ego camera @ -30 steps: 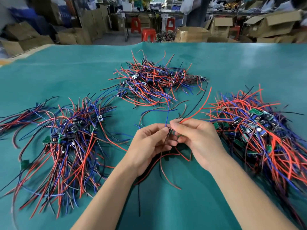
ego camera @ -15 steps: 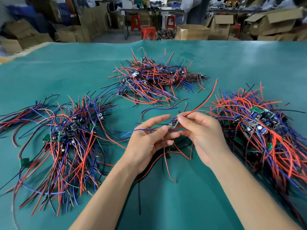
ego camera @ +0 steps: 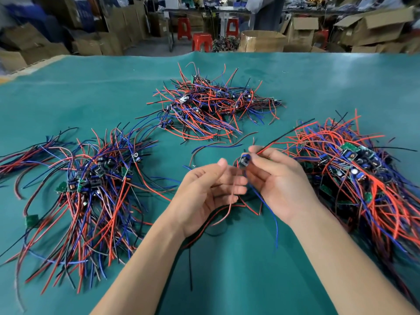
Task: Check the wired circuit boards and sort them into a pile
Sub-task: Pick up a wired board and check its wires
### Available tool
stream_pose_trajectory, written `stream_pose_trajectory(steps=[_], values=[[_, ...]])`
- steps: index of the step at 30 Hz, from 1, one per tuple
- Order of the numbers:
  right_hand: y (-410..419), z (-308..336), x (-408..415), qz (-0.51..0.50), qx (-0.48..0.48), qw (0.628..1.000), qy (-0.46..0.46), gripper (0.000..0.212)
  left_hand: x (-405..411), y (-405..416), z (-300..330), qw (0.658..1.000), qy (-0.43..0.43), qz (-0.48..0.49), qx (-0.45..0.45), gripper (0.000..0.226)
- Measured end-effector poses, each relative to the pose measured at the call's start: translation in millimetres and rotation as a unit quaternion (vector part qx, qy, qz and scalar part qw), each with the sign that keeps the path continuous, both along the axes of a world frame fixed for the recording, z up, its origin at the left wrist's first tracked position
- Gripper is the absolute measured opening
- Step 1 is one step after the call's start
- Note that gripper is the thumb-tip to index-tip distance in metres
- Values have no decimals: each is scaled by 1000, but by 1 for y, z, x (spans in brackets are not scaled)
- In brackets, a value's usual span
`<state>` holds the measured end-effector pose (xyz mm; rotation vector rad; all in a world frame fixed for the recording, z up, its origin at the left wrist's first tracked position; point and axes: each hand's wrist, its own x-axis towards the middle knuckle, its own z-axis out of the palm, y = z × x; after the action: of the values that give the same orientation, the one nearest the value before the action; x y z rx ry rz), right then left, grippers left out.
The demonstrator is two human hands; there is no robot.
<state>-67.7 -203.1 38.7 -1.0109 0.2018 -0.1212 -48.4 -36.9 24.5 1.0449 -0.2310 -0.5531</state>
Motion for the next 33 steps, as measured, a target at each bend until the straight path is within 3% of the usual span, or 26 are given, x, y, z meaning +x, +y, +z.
stream_pose_trajectory(steps=[5, 11, 18, 33], values=[[8, -1, -4, -35, -161, 986, -35, 11, -3, -2, -4, 998, -34, -13, 54, 19], [13, -3, -5, -85, -191, 976, -56, 13, -3, -7, -7, 996, -44, 46, 57, 11], [14, -7, -6, -101, -274, 952, -94, 11, -3, -6, -8, 998, -24, 47, 32, 7], [-4, 1, -1, -135, -192, 971, -49, 14, -5, -5, -4, 990, -78, -18, 118, 21]])
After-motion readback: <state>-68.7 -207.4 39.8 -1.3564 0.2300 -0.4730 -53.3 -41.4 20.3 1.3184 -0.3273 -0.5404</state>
